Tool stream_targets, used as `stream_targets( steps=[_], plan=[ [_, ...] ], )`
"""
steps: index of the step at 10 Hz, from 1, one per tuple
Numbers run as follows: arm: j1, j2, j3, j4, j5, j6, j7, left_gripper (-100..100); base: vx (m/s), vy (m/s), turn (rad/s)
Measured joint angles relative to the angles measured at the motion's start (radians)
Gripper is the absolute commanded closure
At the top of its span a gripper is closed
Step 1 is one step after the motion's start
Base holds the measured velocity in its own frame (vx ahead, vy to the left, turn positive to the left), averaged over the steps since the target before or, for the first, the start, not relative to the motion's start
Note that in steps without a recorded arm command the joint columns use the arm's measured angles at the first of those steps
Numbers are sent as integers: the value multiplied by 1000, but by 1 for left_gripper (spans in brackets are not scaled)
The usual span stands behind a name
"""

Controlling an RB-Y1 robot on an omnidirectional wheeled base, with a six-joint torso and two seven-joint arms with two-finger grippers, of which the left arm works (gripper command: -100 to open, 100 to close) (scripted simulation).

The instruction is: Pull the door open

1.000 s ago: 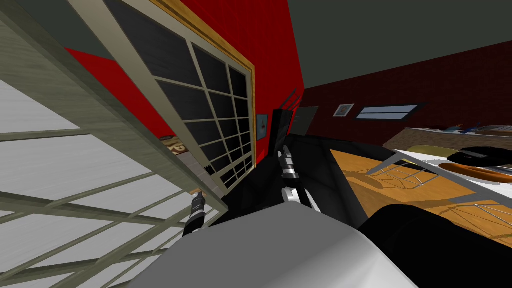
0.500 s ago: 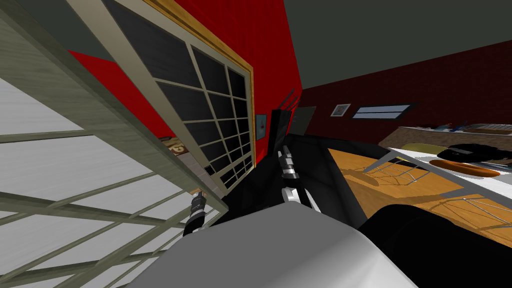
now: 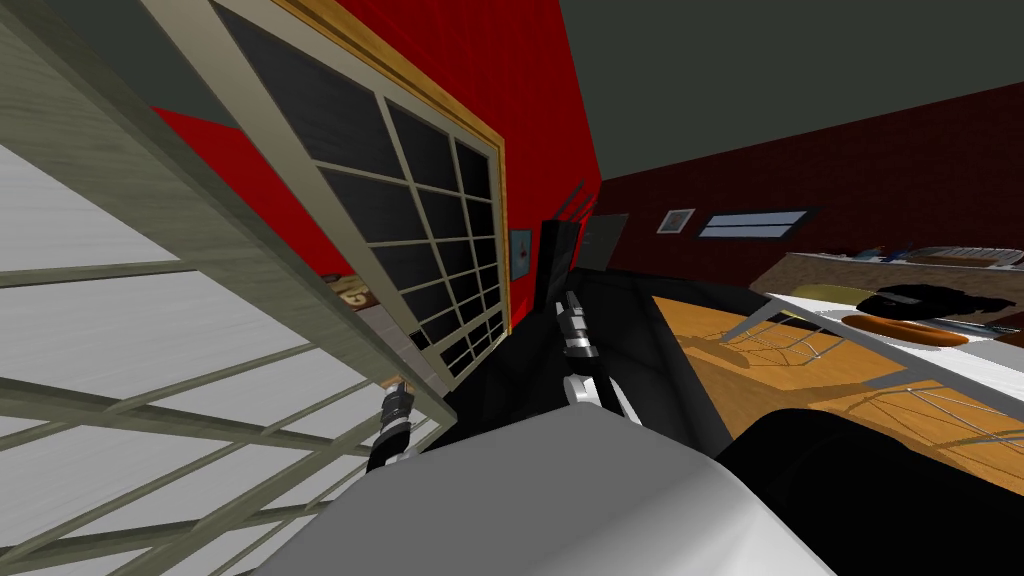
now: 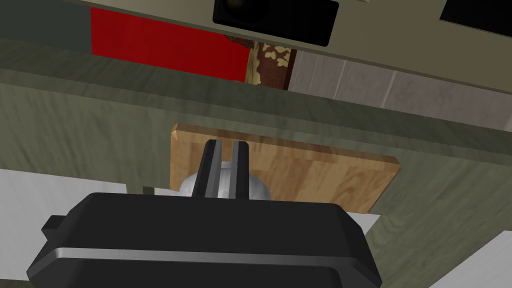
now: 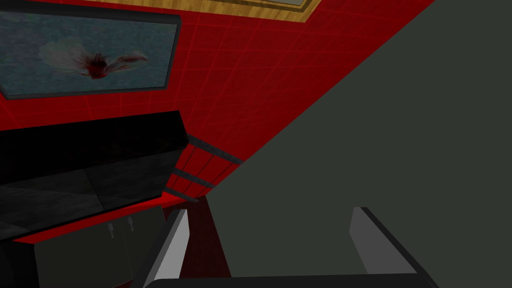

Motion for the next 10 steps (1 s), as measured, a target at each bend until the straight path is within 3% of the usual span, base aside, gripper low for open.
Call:
stream_targets(
  steps=[1, 2, 10],
  plan=[
    [-9, 7, -4, 16, 4, -6, 24, 100, -28, 4, -34],
    [-11, 11, -9, 17, 12, -11, 51, -100, -34, -6, -83],
    [-14, -3, -49, 2, 110, -22, 256, -100, -70, 16, -48]
  ],
)
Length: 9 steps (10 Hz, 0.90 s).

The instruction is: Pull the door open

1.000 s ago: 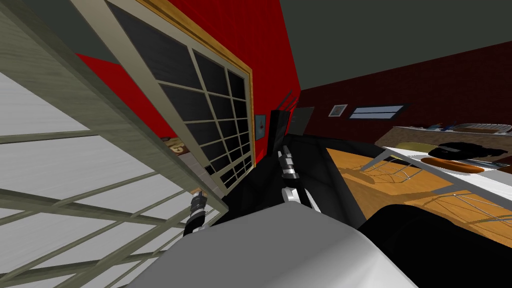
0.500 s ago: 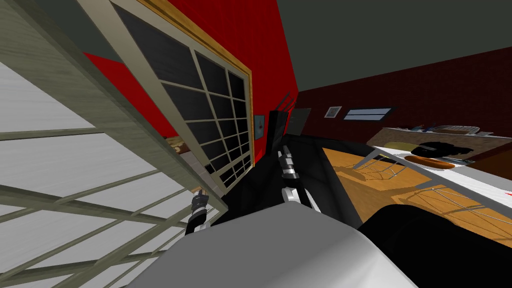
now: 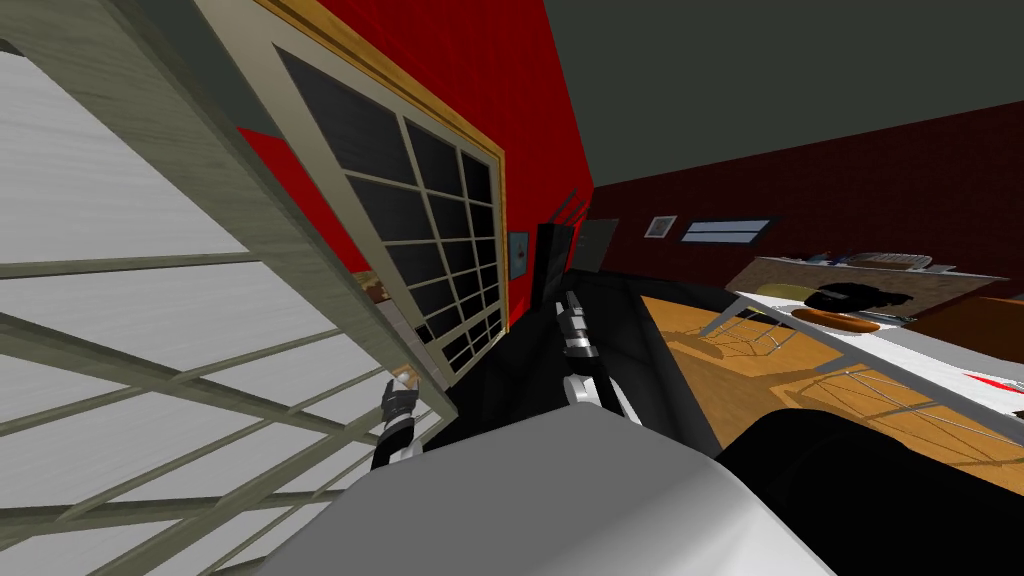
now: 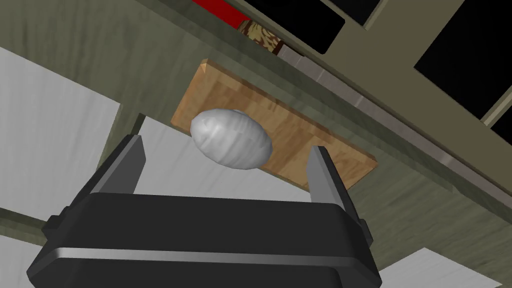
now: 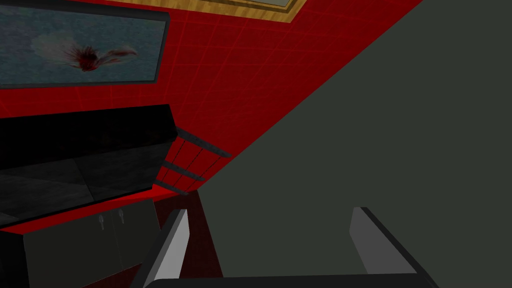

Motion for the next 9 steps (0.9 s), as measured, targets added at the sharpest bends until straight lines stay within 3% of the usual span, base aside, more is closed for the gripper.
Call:
stream_targets(
  steps=[9],
  plan=[
    [-4, -15, -46, -17, 112, -13, 232, -100, -51, 13, -43]
  ],
)
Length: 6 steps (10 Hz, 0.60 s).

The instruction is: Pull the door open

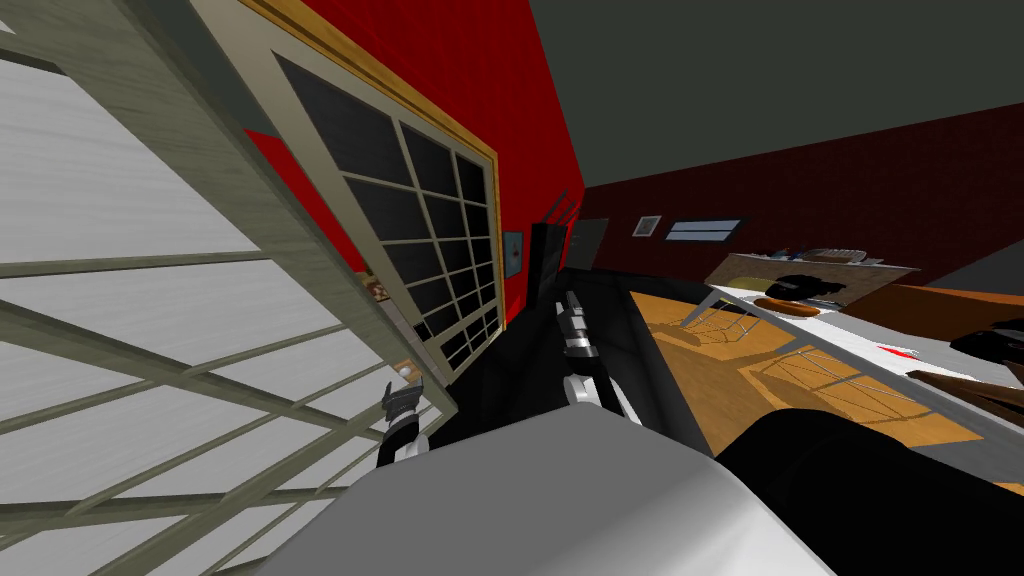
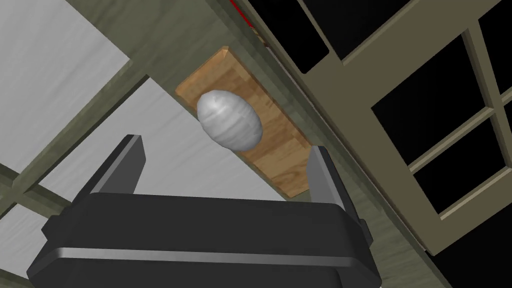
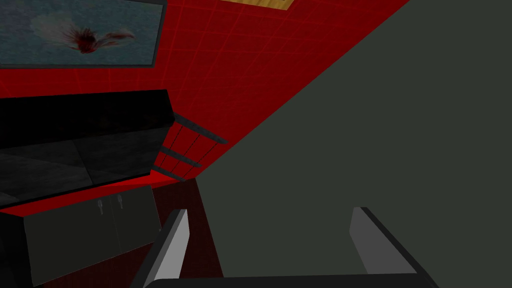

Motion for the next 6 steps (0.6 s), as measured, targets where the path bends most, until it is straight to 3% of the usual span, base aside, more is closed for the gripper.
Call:
stream_targets(
  steps=[6],
  plan=[
    [-2, -10, -29, -11, 69, -8, 147, -100, -53, 9, -48]
  ],
)
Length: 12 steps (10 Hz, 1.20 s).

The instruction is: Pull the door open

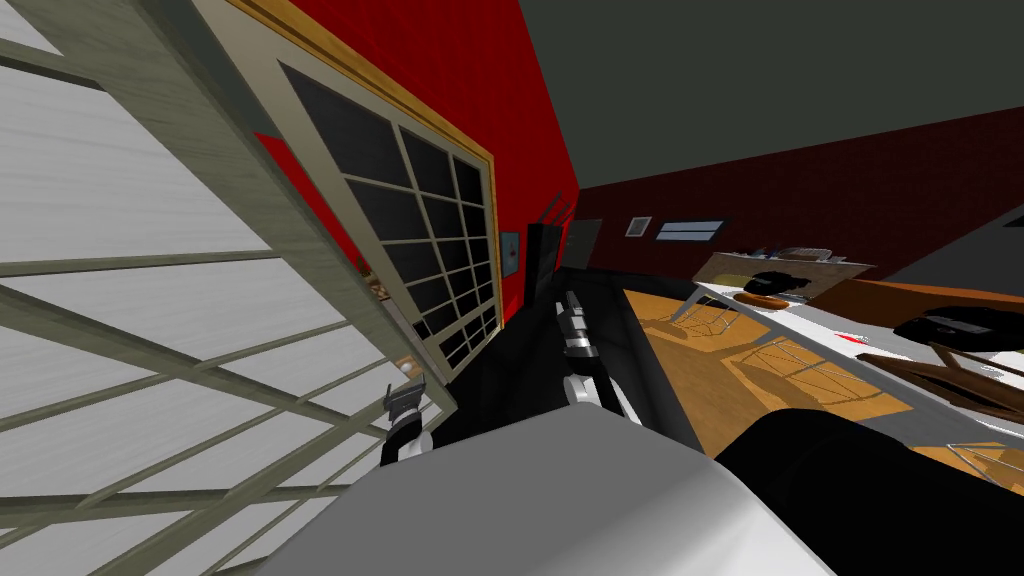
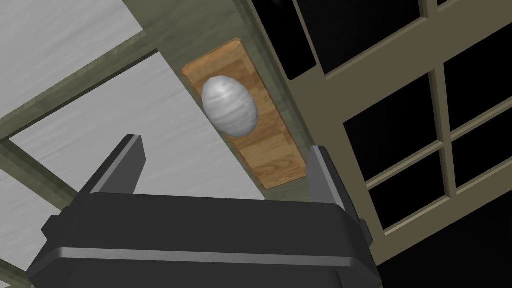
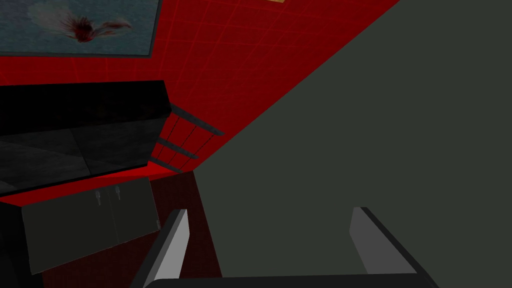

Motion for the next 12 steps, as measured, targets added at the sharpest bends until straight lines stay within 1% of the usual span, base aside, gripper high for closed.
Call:
stream_targets(
  steps=[1, 2, 4, 5, 7, 9, 12],
  plan=[
    [0, -2, -5, -3, 13, -1, 27, -100, -39, 9, -21],
    [0, -3, -8, -4, 20, -2, 46, -100, -40, 9, -44],
    [-2, -7, -20, -7, 50, -5, 101, -100, -56, 17, -50],
    [-3, -8, -24, -7, 58, -7, 124, -100, -55, 13, -42],
    [-3, -11, -35, -12, 85, -10, 180, -100, -65, 6, -43],
    [-4, -14, -43, -13, 104, -13, 229, -100, -53, -3, -42],
    [-3, -20, -59, -23, 144, -15, 315, -100, -69, 16, -51]
  ],
)
